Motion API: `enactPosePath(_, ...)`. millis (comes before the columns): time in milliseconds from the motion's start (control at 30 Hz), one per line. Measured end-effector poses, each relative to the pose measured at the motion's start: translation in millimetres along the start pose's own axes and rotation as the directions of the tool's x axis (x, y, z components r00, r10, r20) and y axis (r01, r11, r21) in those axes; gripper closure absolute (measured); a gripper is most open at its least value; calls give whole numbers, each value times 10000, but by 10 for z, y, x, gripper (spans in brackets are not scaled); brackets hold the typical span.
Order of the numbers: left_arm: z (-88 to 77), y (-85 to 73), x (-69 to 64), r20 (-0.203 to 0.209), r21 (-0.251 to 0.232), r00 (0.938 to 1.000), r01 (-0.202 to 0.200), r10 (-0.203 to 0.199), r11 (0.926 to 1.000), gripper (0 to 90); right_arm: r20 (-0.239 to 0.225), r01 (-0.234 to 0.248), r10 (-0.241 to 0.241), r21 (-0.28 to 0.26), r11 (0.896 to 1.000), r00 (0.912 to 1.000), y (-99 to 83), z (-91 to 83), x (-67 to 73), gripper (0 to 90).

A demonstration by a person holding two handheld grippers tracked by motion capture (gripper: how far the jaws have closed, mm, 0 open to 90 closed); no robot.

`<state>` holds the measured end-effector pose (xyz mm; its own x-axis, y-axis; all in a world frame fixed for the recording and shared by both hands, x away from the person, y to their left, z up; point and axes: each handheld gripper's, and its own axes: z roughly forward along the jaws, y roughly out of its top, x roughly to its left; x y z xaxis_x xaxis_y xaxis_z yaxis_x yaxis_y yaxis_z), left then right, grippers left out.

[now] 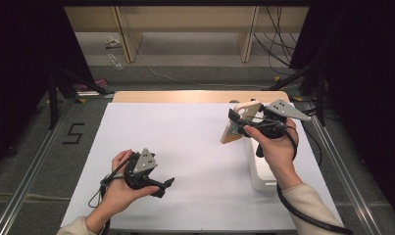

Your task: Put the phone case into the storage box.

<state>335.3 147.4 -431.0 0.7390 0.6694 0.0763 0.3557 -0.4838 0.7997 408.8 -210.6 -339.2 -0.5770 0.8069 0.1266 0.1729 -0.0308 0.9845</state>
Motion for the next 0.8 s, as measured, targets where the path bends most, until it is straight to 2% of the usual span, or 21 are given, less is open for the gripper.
enactPosePath(800,5,-7,9,10,-4,10000,53,-53,10000,0,447,-83,93,-216,9997,9990,65,-74,-137,132)
